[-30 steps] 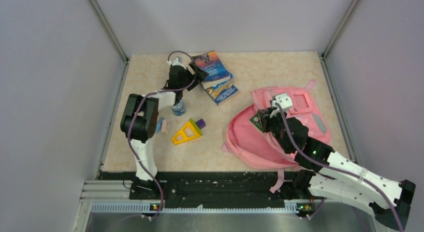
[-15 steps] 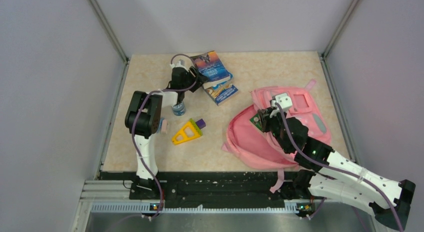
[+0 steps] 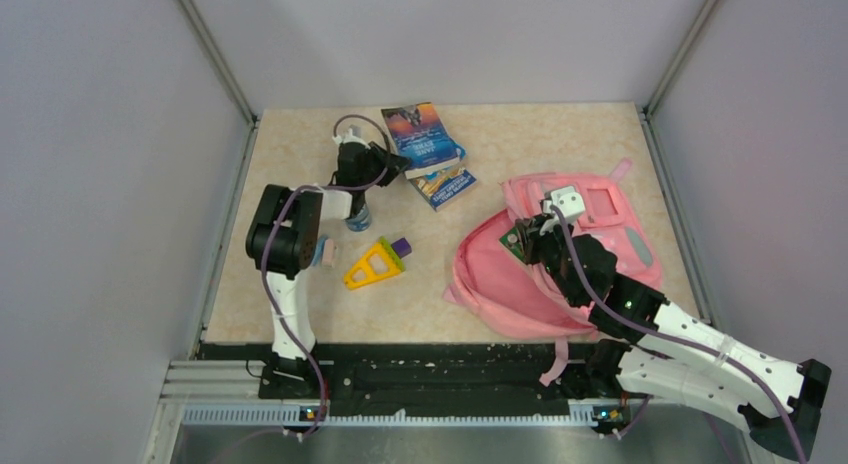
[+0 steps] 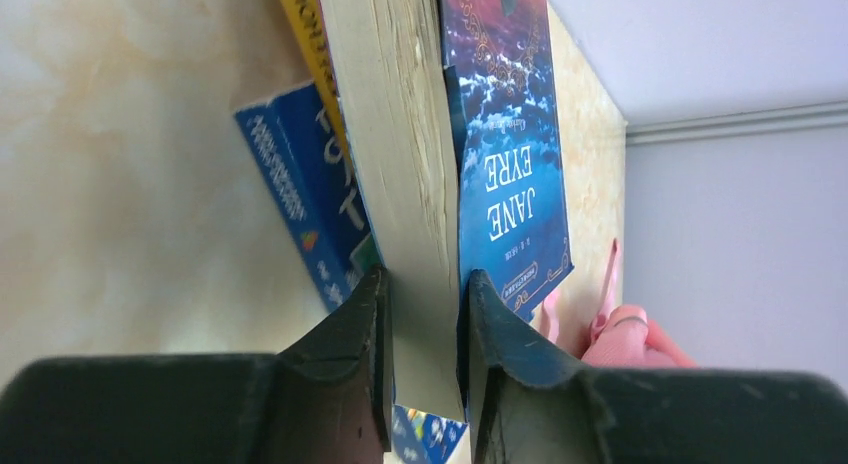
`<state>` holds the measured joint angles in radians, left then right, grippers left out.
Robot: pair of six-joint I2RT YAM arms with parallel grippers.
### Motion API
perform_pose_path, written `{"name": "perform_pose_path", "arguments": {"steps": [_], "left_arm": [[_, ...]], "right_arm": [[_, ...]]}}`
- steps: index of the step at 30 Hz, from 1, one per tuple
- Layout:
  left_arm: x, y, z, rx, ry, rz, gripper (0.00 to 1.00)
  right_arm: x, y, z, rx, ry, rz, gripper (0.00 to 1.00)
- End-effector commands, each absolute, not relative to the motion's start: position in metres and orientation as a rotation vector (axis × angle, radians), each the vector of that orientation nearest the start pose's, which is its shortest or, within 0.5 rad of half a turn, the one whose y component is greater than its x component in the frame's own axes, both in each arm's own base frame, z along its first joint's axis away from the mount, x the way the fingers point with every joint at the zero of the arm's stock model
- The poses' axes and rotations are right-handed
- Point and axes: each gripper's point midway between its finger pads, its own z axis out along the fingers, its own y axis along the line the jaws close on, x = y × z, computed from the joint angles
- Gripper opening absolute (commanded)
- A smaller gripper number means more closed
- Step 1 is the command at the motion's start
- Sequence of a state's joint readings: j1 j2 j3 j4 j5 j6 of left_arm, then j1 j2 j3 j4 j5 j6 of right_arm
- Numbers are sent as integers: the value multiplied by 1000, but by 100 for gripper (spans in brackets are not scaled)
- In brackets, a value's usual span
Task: Pack the student bag
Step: Pick up the book from the center of the board.
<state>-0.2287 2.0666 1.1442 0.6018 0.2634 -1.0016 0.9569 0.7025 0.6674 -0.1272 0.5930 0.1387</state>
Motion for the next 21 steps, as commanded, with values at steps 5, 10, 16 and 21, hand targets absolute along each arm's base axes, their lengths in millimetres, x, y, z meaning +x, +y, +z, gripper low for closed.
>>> {"name": "perform_pose_path", "arguments": {"steps": [5, 10, 16, 21], "left_arm": [[483, -196, 168, -424, 1746, -1107, 0], [447, -199, 208, -272, 1674, -1152, 0], [389, -203, 243, -117, 1633, -1225, 0], [335, -216, 261, -20, 1633, -1349, 0]], "right_arm": [[239, 169, 292, -177, 1593, 354, 0], [237, 167, 296, -169, 1582, 368, 0], [235, 165, 301, -159, 1571, 384, 0], [233, 166, 306, -158, 1564, 403, 0]]}}
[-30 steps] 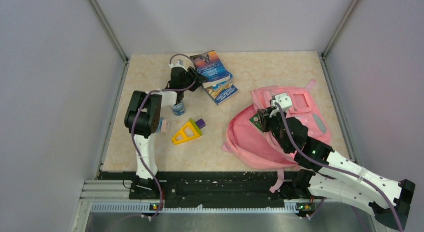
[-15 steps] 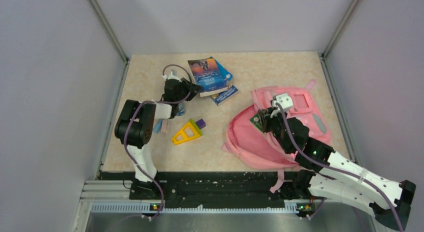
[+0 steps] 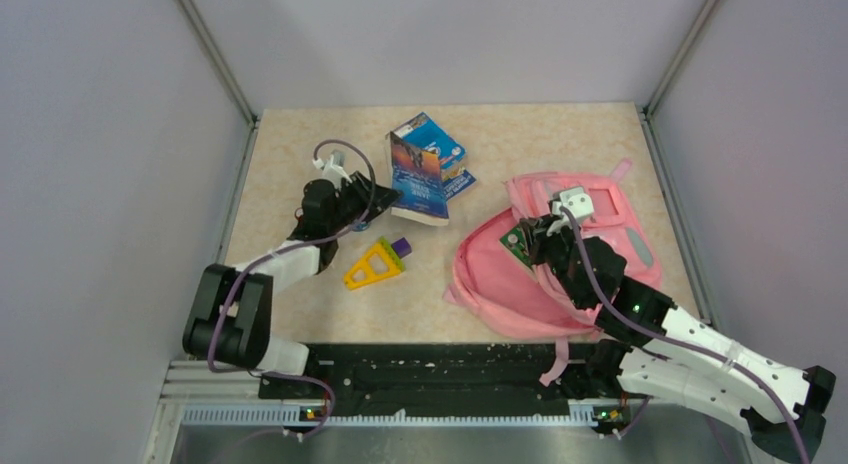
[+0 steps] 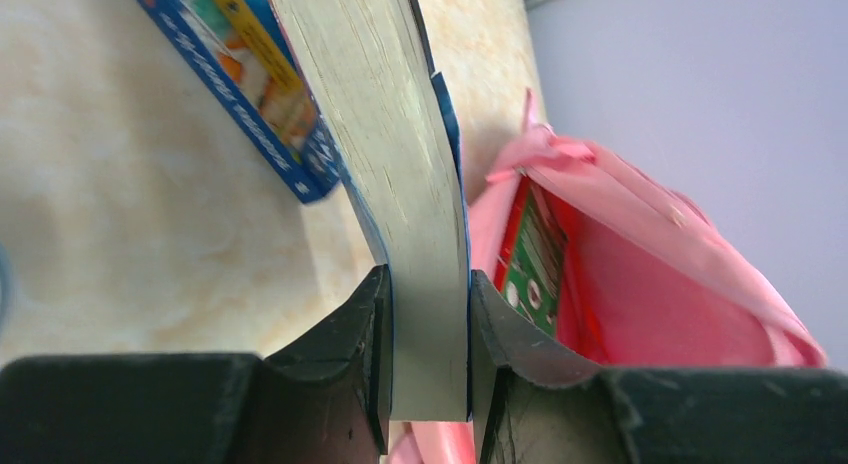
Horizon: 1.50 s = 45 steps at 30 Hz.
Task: Pack the student bag
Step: Pick up the book from the center of the board, then place the book in the student bag.
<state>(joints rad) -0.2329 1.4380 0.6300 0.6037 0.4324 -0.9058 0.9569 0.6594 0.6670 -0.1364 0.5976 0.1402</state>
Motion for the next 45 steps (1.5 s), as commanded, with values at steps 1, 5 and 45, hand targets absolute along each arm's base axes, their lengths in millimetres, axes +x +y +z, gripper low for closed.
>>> {"name": "perform_pose_path", "arguments": {"steps": [1, 5, 45], "left_arm": [[325, -218, 265, -5, 1628, -1377, 0], [288, -227, 289, 72, 1589, -1427, 0], [238, -406, 224, 265, 1838, -1675, 0]], "right_arm": [[233, 166, 307, -157, 1562, 407, 0], [233, 164, 309, -148, 1562, 406, 0], [237, 167, 330, -140, 1534, 400, 0]]}}
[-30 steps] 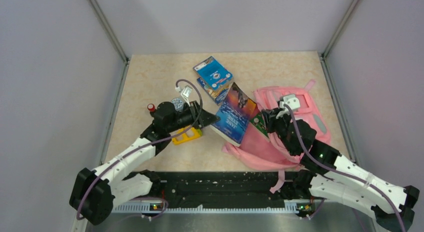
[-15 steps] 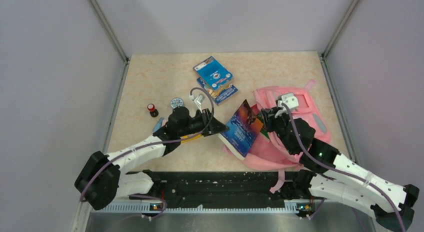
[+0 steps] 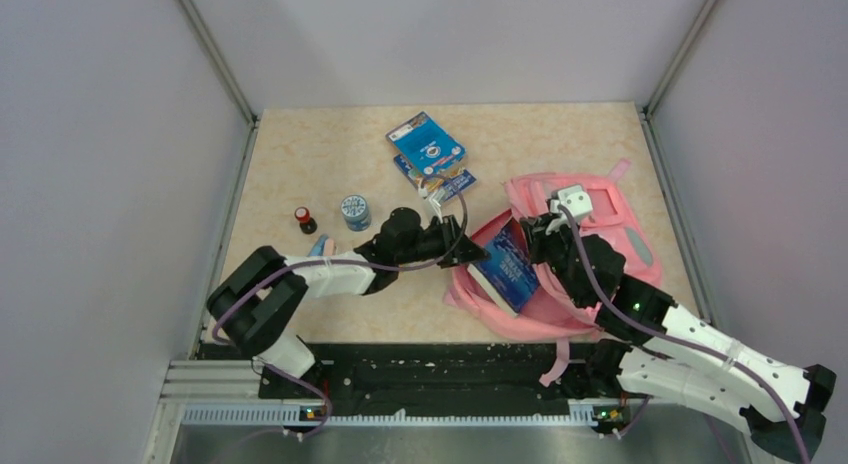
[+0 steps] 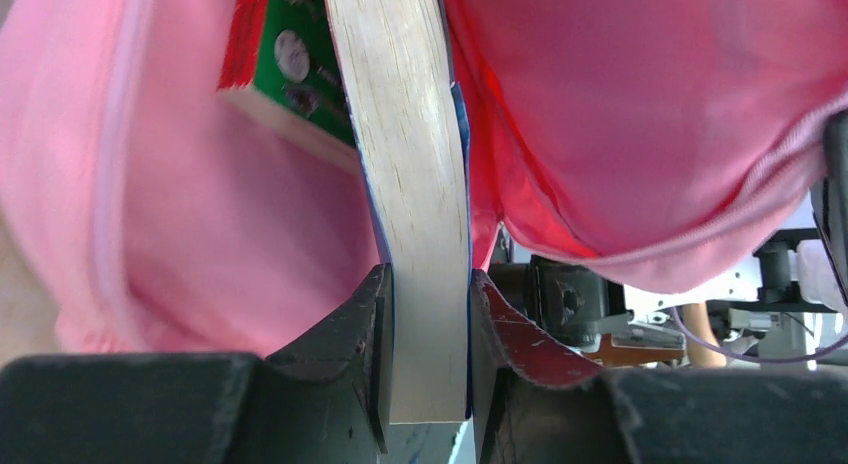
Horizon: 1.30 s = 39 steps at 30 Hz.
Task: Pack the student bag
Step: Place the book in the student bag.
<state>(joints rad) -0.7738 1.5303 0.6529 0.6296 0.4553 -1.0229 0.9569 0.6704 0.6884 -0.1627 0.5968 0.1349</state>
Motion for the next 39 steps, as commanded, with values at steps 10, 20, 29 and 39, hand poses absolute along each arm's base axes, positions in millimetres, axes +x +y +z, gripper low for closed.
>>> {"name": "perform_pose_path", "arguments": {"steps": [10, 20, 29, 39], "left_arm": [[265, -474, 192, 275, 1861, -1594, 0], [277, -503, 167, 315, 1909, -1430, 0], [273, -472, 171, 324, 1918, -1295, 65], [273, -385, 171, 208, 1973, -1048, 82]], "right_arm": [[240, 167, 322, -145, 1544, 378, 0], [242, 168, 317, -153, 1549, 360, 0], [240, 165, 317, -148, 1543, 365, 0], [236, 162, 321, -139, 1533, 382, 0]]}}
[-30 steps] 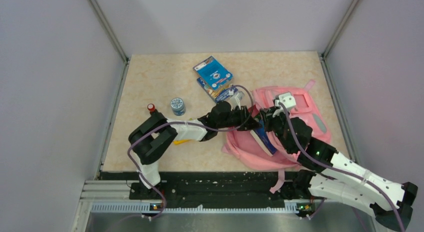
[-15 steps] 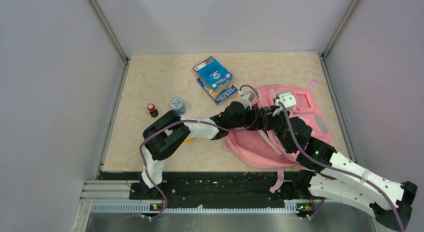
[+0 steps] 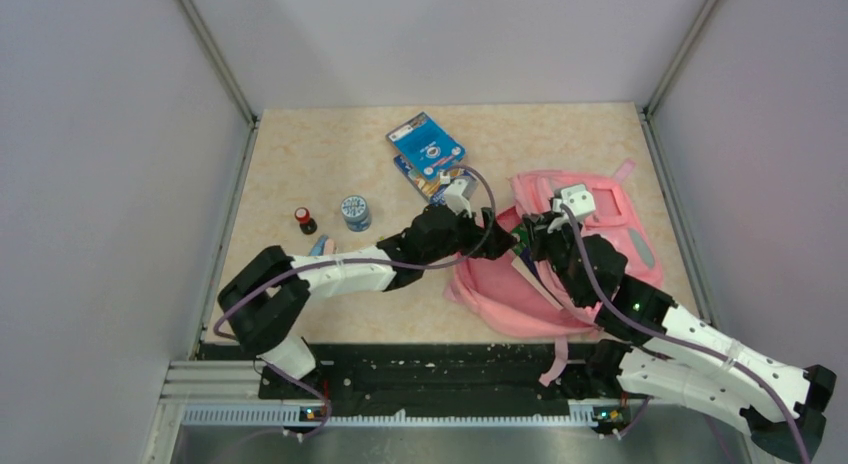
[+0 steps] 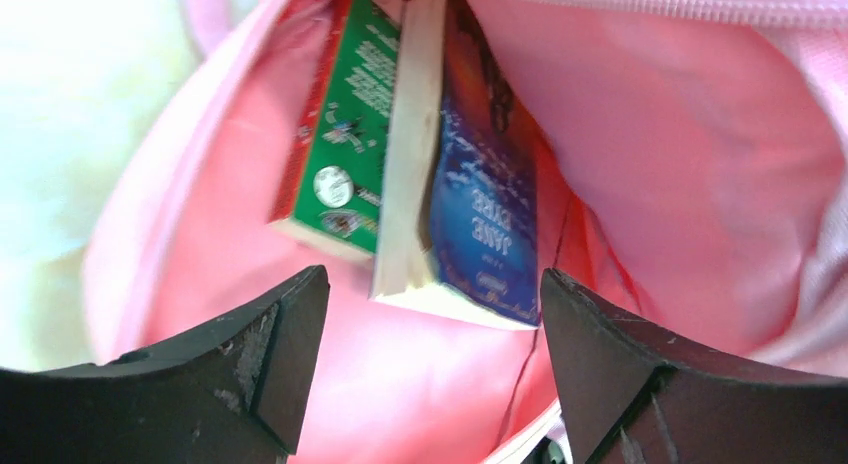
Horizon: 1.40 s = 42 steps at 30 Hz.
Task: Pack the student bag
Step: Place the book in the student bag, then pick up the book from the center of the board.
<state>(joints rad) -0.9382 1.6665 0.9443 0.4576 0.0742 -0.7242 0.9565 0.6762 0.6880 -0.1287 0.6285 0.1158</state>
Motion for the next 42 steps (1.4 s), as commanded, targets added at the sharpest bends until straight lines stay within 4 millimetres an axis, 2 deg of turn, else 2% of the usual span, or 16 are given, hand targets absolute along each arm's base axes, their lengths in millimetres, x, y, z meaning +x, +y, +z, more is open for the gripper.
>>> {"name": "perform_pose_path", "arguments": {"steps": [1, 7, 12, 16, 22, 25, 30, 35, 42], "left_arm": [[277, -373, 172, 187, 1973, -1014, 83], [316, -310, 193, 25, 1957, -893, 87], [372, -269, 204, -96, 1930, -845, 87], [423, -243, 209, -210, 1879, -904, 87], [495, -209, 198, -366, 1831, -875, 85], [526, -197, 185, -414, 1833, -891, 83], [565, -184, 156, -508, 1860, -892, 81], [588, -175, 131, -581, 1878, -880, 80], [613, -176, 112, -600, 1907, -881, 80]], "right_arm": [[236, 162, 321, -139, 1532, 385, 0], [236, 164, 319, -141, 1533, 394, 0], [237, 164, 318, -144, 1536, 388, 0], [238, 166, 316, -151, 1541, 386, 0], [239, 165, 314, -151, 1547, 367, 0], [240, 166, 312, -153, 1551, 363, 0], [243, 169, 307, -162, 1564, 352, 0], [245, 173, 302, -179, 1575, 340, 0], [246, 178, 296, -196, 1591, 338, 0]]}}
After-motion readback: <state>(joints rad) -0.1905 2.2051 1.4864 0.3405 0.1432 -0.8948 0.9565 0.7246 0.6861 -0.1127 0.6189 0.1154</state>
